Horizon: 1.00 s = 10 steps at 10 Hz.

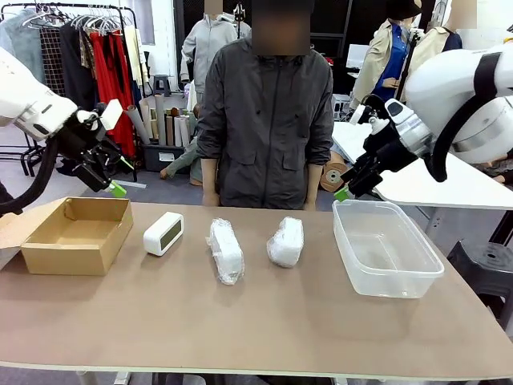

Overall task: Separate and place wrapped and unwrapped clocks.
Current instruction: Pick up the Digital clock indicated by the person.

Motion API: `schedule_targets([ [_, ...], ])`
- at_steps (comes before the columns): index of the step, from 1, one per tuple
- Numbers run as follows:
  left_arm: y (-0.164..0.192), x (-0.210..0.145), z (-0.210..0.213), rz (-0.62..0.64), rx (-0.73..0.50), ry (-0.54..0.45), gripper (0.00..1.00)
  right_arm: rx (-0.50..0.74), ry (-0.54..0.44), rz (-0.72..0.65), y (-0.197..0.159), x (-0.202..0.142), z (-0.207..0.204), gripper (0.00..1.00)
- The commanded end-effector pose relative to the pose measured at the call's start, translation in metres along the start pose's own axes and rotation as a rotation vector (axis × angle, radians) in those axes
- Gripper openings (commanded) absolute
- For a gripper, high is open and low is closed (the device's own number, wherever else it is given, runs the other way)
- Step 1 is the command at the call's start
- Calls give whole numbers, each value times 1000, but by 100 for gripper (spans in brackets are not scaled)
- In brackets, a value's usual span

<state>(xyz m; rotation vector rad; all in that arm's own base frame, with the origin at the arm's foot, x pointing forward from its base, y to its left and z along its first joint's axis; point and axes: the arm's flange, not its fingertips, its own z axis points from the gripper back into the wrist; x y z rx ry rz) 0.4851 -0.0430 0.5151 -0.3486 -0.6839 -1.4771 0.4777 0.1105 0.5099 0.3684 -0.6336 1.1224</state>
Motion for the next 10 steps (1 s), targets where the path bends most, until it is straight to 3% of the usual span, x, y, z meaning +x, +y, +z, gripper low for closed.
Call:
schedule_targets([
  [1,1,-2,1,10,1,-6,100,0,-7,-7,-3,-3,2,100],
  [2,9,-13,-6,63,-92,-51,100,9,-73,56,-13,-12,4,100],
  [3,18,-22,-5,65,-163,-101,100,126,-144,111,-23,-8,9,100],
  [4,31,-27,-2,69,-175,-130,100,156,-175,161,-31,-5,12,100],
  [6,50,-33,4,72,-143,-167,100,198,-209,207,-46,-4,19,100],
  [10,64,-27,21,74,-60,-132,100,226,-209,253,-53,0,26,100],
])
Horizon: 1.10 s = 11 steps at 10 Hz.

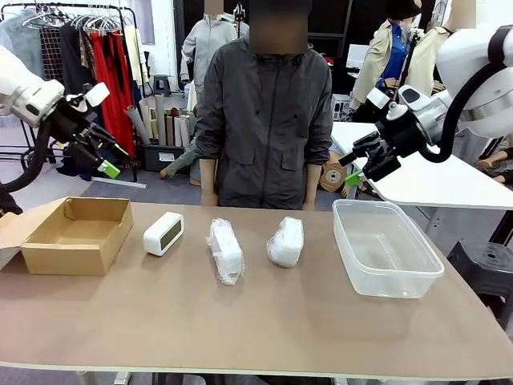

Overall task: Separate and place wrapped and unwrapped clocks.
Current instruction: Pick up the Digital clock indicated by the person.

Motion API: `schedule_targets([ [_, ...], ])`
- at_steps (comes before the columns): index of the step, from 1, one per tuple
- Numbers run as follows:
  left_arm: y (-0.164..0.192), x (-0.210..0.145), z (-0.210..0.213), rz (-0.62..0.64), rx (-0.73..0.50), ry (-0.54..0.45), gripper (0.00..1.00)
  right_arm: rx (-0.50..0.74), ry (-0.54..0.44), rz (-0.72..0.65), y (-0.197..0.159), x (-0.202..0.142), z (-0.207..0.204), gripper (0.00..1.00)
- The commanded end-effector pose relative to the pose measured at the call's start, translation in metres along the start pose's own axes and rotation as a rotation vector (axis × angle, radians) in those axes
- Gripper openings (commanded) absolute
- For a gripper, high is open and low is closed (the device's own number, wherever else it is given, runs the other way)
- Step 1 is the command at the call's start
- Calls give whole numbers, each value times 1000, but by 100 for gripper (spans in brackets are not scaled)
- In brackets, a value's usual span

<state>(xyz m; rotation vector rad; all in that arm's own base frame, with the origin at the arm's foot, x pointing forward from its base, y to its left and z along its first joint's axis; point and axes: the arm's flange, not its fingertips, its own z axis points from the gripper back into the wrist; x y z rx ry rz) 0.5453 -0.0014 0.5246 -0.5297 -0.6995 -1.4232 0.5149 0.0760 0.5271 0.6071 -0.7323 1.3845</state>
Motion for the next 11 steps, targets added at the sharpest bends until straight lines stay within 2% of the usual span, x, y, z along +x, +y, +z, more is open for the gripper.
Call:
schedule_targets([
  [1,0,2,3,-1,25,-8,100,-3,-25,28,-8,3,8,100],
  [4,0,0,6,-5,13,-11,100,-39,-56,29,-12,1,15,100],
  [5,2,0,6,-1,20,4,100,-22,-5,0,-5,1,13,100],
  [11,2,0,6,-1,20,4,100,-22,-5,0,-5,1,13,100],
])
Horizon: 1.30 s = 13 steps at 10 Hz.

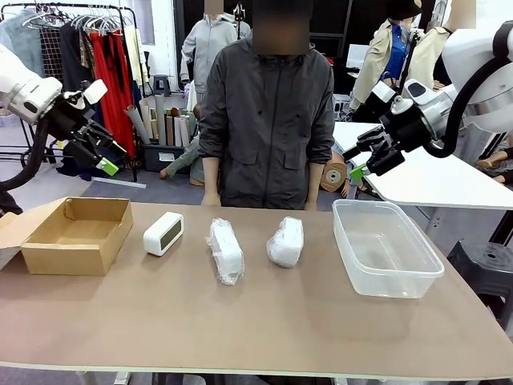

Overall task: Separate and place wrapped and unwrapped clocks.
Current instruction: Pick up the Digital clock indicated by the person.

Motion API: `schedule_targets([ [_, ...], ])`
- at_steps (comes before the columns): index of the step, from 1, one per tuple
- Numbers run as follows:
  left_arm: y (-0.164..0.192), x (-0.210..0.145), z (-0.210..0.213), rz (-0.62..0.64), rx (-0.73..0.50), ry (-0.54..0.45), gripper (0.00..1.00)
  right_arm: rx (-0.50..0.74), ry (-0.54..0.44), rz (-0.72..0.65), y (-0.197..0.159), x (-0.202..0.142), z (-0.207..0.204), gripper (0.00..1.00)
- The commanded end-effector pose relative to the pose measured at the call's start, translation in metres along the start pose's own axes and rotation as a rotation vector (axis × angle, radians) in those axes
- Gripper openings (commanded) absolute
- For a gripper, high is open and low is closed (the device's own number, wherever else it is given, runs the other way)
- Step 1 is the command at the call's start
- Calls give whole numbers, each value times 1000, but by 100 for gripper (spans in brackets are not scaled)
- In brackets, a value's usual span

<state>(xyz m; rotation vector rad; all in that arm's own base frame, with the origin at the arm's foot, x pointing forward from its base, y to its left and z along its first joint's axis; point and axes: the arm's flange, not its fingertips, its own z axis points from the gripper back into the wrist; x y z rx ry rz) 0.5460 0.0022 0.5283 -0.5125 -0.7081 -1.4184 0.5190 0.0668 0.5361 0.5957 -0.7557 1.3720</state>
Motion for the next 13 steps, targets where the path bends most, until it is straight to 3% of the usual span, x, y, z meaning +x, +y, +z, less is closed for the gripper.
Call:
schedule_targets([
  [1,0,0,1,1,3,-1,100,2,5,-1,0,-1,1,100],
  [13,0,0,1,1,3,-1,100,2,5,-1,0,-1,1,100],
])
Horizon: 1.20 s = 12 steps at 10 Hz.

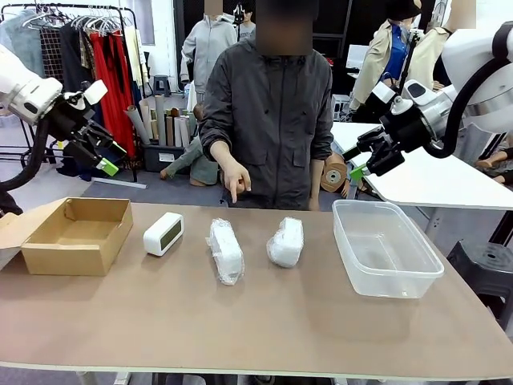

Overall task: Separate and place wrapped and unwrapped clocks.
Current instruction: Pick up the Digital clock indicated by the person.

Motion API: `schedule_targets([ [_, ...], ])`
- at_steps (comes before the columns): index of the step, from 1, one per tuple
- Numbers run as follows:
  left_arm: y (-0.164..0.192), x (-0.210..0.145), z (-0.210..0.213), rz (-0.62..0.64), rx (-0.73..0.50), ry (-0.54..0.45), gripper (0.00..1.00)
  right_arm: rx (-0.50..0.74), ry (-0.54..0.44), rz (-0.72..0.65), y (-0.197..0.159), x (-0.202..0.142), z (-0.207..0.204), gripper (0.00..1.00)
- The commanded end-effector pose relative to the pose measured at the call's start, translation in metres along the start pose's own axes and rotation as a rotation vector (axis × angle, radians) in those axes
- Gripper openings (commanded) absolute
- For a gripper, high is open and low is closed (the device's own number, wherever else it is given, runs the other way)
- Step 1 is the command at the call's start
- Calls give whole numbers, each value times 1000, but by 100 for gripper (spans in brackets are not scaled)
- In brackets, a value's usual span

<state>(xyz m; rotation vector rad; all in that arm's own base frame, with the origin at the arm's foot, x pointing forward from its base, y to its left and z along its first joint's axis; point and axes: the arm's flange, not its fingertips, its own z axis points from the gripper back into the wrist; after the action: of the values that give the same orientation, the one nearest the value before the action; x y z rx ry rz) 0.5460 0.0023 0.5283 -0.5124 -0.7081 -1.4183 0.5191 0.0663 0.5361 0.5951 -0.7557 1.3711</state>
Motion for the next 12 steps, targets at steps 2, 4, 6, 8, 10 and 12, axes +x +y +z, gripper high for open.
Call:
schedule_targets([
  [2,0,0,1,1,3,-1,100,3,4,0,0,0,0,100],
  [4,0,0,0,0,0,0,100,3,4,0,0,0,0,100],
  [6,-9,25,17,109,-36,147,100,3,4,0,0,0,0,100],
  [8,-27,64,2,110,-29,167,100,3,4,0,0,0,0,100],
  [10,-44,106,-29,344,120,315,100,3,4,0,0,0,0,100],
  [12,-60,126,-63,367,100,300,100,3,4,0,0,0,0,100],
])
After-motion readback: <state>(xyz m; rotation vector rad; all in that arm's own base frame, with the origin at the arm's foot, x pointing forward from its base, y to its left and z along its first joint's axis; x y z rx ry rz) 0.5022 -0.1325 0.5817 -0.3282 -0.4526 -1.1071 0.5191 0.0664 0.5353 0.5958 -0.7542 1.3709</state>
